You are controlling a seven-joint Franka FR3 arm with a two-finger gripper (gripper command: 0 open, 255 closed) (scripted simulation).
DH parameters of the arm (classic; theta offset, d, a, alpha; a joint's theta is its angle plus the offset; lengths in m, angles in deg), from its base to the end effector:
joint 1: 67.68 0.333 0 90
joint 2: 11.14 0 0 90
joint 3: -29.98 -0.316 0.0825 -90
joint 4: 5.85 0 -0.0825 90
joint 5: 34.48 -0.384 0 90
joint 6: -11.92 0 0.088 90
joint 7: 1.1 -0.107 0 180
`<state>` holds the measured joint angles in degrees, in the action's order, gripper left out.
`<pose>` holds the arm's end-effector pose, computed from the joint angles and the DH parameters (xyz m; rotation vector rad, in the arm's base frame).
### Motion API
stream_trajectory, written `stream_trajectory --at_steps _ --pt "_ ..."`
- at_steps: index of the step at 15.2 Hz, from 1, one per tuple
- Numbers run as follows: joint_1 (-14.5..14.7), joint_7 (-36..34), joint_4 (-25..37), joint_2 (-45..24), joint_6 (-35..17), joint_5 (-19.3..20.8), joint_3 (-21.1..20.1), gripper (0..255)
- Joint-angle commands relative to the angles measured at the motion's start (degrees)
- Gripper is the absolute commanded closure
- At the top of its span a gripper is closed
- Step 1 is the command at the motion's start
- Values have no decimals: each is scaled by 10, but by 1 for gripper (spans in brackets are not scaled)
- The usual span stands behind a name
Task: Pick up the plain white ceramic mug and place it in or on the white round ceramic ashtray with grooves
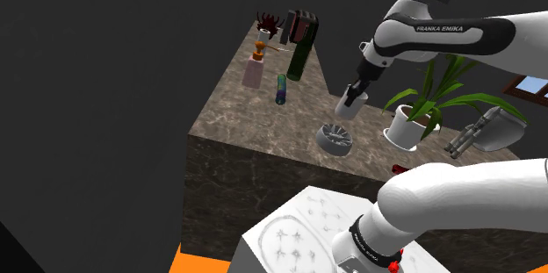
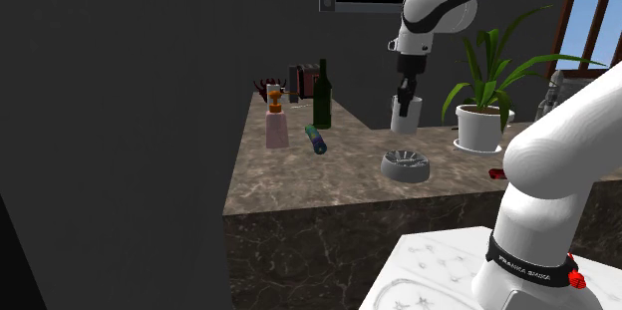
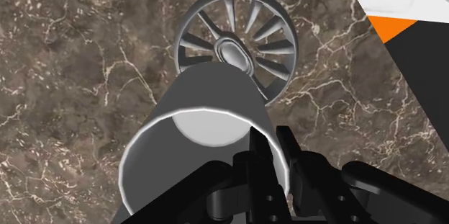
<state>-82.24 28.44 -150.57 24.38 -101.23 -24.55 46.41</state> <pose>0.3114 -0.2062 0.4789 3.1151 0.1337 0.0772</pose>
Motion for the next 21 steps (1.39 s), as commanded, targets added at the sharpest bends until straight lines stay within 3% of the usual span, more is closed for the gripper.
stream_trajectory --at_steps 1,14,21 --pt "-1 1 -14 -2 -17 2 3 255" --pt "-3 1 -88 -42 -130 12 21 255" --pt "-3 1 -88 -42 -130 12 21 255"
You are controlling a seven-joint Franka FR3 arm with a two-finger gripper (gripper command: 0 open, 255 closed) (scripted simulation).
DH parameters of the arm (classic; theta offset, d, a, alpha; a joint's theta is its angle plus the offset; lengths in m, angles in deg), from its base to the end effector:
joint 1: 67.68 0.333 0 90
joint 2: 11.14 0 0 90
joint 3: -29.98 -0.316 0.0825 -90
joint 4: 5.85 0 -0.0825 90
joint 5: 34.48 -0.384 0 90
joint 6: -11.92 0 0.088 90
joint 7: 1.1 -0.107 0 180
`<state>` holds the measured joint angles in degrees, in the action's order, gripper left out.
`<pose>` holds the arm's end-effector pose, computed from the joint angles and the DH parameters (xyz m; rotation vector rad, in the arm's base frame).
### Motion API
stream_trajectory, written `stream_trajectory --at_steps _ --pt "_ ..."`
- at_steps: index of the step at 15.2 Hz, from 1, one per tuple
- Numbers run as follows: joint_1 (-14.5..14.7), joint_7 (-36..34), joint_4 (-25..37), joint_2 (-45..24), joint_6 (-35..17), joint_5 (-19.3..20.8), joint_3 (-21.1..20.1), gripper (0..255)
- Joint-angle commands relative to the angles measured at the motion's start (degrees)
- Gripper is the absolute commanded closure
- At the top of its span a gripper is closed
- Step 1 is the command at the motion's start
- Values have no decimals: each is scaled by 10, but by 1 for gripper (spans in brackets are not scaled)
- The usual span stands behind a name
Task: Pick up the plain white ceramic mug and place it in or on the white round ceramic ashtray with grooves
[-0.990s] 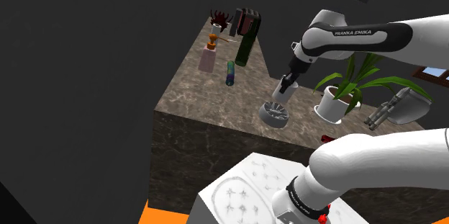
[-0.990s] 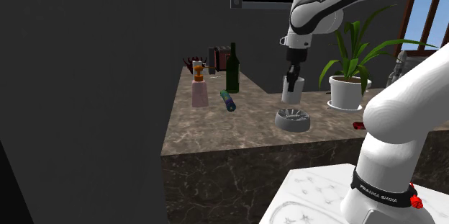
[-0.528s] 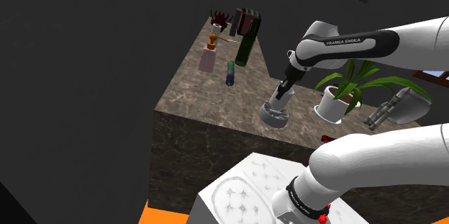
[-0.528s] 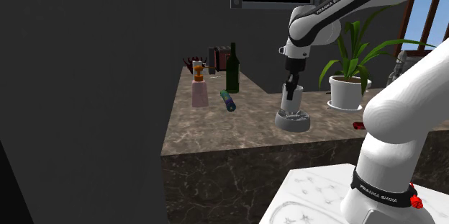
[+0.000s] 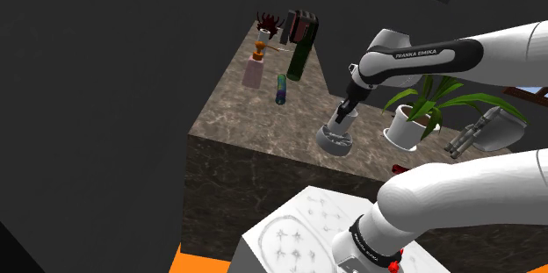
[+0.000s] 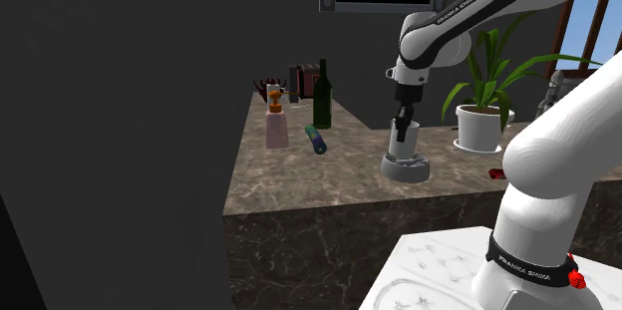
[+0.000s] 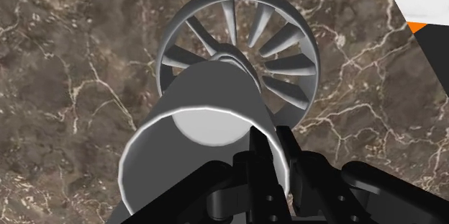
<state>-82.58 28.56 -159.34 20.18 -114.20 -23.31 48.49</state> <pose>0.3104 -0.2065 0.4004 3.1150 0.1342 0.0777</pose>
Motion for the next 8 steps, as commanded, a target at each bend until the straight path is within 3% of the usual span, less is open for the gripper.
stream_trajectory --at_steps 1,6,8 --pt "0 0 0 0 0 0 0 0" --pt "0 0 0 0 0 0 0 0" --pt "0 -1 24 22 46 -3 -8 0"
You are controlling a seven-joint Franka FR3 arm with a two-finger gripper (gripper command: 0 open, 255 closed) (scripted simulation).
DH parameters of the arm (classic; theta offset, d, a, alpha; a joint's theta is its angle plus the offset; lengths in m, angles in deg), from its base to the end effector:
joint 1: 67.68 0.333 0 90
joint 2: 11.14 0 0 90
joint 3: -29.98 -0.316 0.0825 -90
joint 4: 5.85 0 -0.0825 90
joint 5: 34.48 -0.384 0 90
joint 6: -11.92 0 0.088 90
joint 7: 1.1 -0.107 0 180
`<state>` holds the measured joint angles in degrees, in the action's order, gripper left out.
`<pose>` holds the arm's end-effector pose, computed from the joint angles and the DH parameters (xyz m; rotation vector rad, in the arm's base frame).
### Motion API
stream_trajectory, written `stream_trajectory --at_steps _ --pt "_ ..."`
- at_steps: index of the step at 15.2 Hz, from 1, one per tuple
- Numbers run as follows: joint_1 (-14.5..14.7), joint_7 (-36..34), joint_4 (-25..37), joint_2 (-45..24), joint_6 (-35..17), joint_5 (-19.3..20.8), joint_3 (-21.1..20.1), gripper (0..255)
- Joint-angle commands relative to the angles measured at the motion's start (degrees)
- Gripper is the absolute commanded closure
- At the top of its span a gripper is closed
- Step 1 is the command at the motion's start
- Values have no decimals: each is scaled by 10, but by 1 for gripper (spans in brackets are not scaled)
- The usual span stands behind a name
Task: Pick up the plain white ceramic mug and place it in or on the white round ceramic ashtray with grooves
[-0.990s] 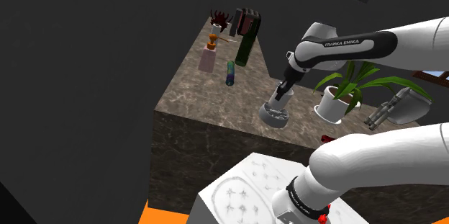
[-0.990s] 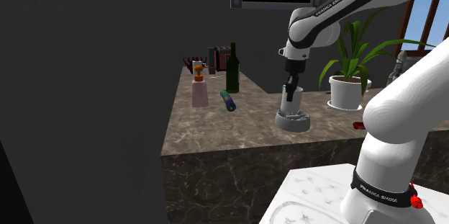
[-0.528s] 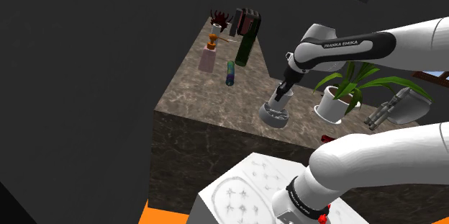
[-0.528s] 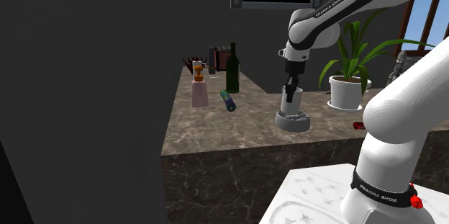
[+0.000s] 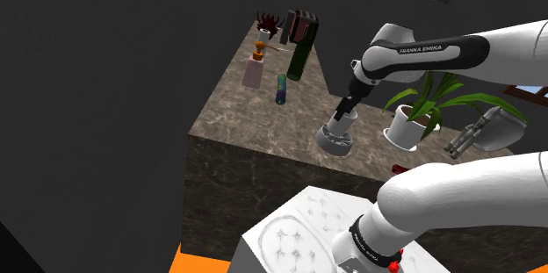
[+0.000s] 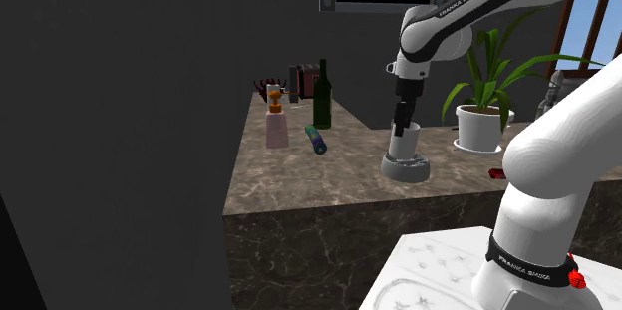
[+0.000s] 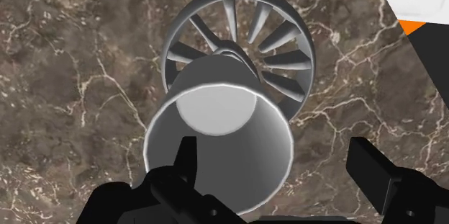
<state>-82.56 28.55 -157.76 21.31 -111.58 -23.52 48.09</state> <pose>0.3107 -0.2070 0.4161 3.1145 0.1337 0.0797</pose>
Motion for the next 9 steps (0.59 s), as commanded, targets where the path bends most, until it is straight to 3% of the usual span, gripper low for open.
stream_trajectory --at_steps 1,9 --pt "0 -1 22 20 43 -3 -7 0" --pt "0 -1 33 27 60 -4 -10 0"
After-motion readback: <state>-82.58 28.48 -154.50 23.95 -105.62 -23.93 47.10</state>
